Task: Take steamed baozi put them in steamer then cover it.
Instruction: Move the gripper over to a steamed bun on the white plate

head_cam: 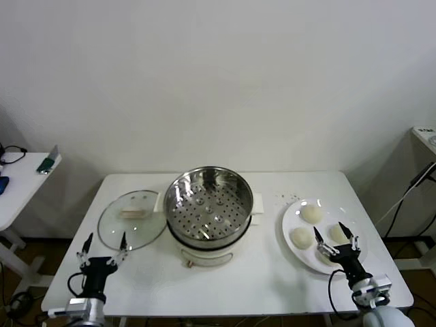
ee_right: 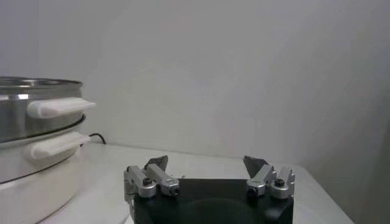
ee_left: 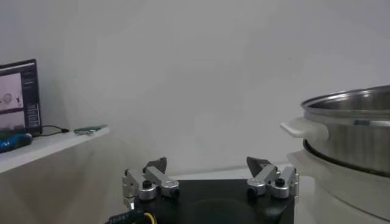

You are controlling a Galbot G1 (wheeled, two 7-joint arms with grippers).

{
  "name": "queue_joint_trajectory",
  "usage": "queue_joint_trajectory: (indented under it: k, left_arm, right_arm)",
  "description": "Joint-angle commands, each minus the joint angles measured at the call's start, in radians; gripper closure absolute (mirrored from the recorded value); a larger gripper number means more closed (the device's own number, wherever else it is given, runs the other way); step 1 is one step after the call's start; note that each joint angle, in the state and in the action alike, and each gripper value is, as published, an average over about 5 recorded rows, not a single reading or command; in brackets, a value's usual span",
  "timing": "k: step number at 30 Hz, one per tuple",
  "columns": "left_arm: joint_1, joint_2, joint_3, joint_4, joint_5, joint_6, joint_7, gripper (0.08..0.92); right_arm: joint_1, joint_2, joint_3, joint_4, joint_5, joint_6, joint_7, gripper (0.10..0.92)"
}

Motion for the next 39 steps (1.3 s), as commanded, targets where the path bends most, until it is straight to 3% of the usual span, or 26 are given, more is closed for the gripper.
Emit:
queue_joint_trajectory:
  k: [1, 5, 12, 22, 31, 39]
  left_arm:
    - [0.0, 0.001, 0.002, -0.002, 0.003, 0.001, -0.002, 0.177]
    - [0.005, 0.007, 0.015, -0.009, 0.016, 0.001, -0.009, 0.177]
    - [0.023, 0.015, 0.062, -0.024, 0.039, -0.001, -0.025, 0.177]
    - [0.028, 0.033, 0.082, -0.017, 0.028, -0.003, -0.047, 0.177]
    - [0.038, 0.048, 0.075, -0.004, 0.002, -0.002, -0.076, 0.177]
    - [0.036, 0.054, 0.062, -0.002, -0.008, 0.006, -0.077, 0.177]
  right_arm:
    - [0.024, -0.066, -0.009, 0.0, -0.059, -0.037, -0.048, 0.203]
    - [0.075, -0.208, -0.041, 0.001, -0.14, -0.144, -0.132, 0.203]
    - [0.26, -0.516, -0.162, -0.107, -0.223, -0.233, -0.415, 0.203]
    - [0.829, -0.754, -0.676, -0.303, -0.323, -0.277, -0.754, 0.203]
    - [1.482, -0.637, -1.345, -0.591, -0.371, -0.23, -0.868, 0.203]
    - [1.628, -0.45, -1.586, -0.798, -0.391, -0.202, -0.886, 0.203]
